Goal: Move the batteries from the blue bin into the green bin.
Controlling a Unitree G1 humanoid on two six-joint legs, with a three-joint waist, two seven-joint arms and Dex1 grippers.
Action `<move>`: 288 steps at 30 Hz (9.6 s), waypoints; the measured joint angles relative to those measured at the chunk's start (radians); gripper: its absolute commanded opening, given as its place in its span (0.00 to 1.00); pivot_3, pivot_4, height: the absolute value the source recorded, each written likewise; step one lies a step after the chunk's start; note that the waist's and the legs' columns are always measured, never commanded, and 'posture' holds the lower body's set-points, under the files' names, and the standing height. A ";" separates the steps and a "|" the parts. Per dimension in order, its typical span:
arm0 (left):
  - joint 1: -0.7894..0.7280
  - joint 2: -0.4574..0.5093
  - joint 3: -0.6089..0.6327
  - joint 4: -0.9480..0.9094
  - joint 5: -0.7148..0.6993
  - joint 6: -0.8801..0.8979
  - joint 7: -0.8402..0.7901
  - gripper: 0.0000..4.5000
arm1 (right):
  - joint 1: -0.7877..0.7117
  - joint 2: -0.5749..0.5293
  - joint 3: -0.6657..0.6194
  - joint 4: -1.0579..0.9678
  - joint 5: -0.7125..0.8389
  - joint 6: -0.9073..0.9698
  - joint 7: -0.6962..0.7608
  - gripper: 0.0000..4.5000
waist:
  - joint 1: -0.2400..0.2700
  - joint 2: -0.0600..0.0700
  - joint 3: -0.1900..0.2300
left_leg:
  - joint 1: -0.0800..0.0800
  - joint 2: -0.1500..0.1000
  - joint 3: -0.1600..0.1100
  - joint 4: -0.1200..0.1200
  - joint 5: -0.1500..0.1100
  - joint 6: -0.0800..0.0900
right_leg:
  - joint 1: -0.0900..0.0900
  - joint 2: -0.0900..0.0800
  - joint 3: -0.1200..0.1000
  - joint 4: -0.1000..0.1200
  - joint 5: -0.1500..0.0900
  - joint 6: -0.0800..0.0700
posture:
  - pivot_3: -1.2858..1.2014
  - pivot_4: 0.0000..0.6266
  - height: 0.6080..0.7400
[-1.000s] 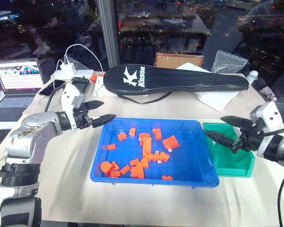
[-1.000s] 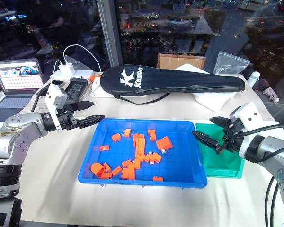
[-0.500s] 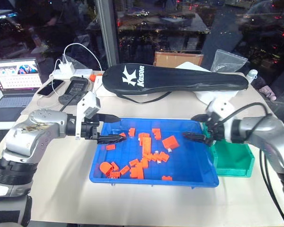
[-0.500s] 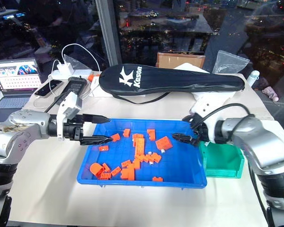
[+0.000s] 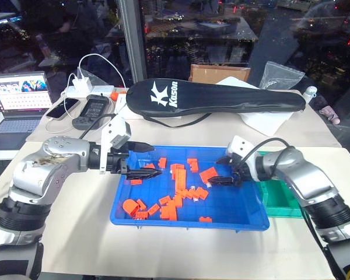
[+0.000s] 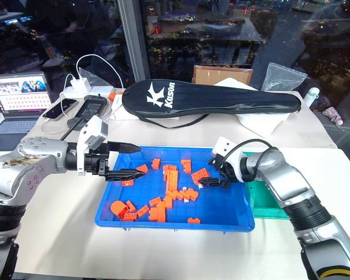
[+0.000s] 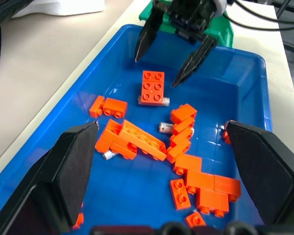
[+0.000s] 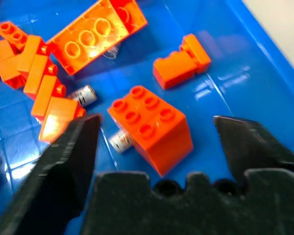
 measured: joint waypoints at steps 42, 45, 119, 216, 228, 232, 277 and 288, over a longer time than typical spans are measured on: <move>-0.003 -0.038 -0.025 0.038 0.059 -0.027 -0.025 1.00 | 0.052 -0.031 0.002 -0.049 -0.143 -0.014 0.097 0.97 | 0.002 0.000 0.000 | 0.001 0.000 0.000 0.001 0.000 0.000 | 0.001 0.000 0.000 0.001 0.000 0.000 | 0.52 0.24 1.00; -0.003 -0.036 -0.023 0.019 0.043 -0.021 -0.036 1.00 | 0.045 -0.019 0.001 -0.022 -0.146 -0.024 0.085 0.97 | 0.002 0.000 0.000 | 0.001 0.000 -0.001 0.001 0.000 0.000 | 0.002 0.000 0.000 0.001 0.000 0.000 | 0.52 0.24 1.00; -0.075 -0.109 -0.115 0.077 0.097 -0.046 -0.065 1.00 | 0.099 0.030 0.019 -0.421 -0.002 0.253 -0.099 1.00 | 0.005 0.005 -0.002 | -0.002 -0.001 -0.002 0.006 0.000 0.001 | 0.002 0.000 -0.002 0.003 -0.001 0.001 | 0.52 0.24 1.00; -0.062 -0.081 -0.136 0.105 0.164 -0.092 -0.088 1.00 | 0.057 0.094 0.111 -0.301 -0.080 0.303 -0.184 0.51 | 0.002 0.003 -0.001 | -0.001 0.000 -0.002 0.005 0.000 0.001 | 0.002 0.000 -0.002 0.002 -0.001 0.001 | 0.52 0.24 1.00; -0.065 -0.084 -0.136 0.105 0.164 -0.092 -0.084 1.00 | 0.060 0.068 0.093 -0.312 -0.070 0.322 -0.155 0.14 | 0.002 0.003 -0.001 | -0.002 0.000 -0.002 0.004 0.000 0.001 | 0.002 0.000 -0.002 0.002 -0.001 0.001 | 0.52 0.24 1.00; -0.065 -0.084 -0.136 0.105 0.164 -0.092 -0.084 1.00 | 0.047 0.069 0.081 -0.316 -0.052 0.345 -0.155 0.14 | 0.002 0.003 -0.001 | -0.001 0.000 -0.002 0.004 0.000 0.001 | 0.002 0.000 -0.002 0.002 -0.001 0.001 | 0.52 0.24 1.00; -0.185 -0.126 -0.042 0.219 0.062 -0.134 -0.212 1.00 | 0.131 -0.446 -0.401 -0.239 0.027 0.368 -0.029 0.06 | 0.018 0.002 0.000 | -0.002 0.000 -0.001 0.002 -0.001 0.001 | 0.001 -0.001 -0.003 -0.002 -0.001 0.000 | 0.52 0.24 1.00; -0.238 -0.150 -0.080 0.303 0.107 -0.142 -0.221 1.00 | 0.376 -0.381 -0.473 -0.246 0.004 0.313 -0.116 0.28 | -0.004 0.004 -0.001 | -0.001 0.000 0.000 0.003 0.000 0.001 | 0.002 0.000 -0.002 0.000 -0.001 0.001 | 0.52 0.24 1.00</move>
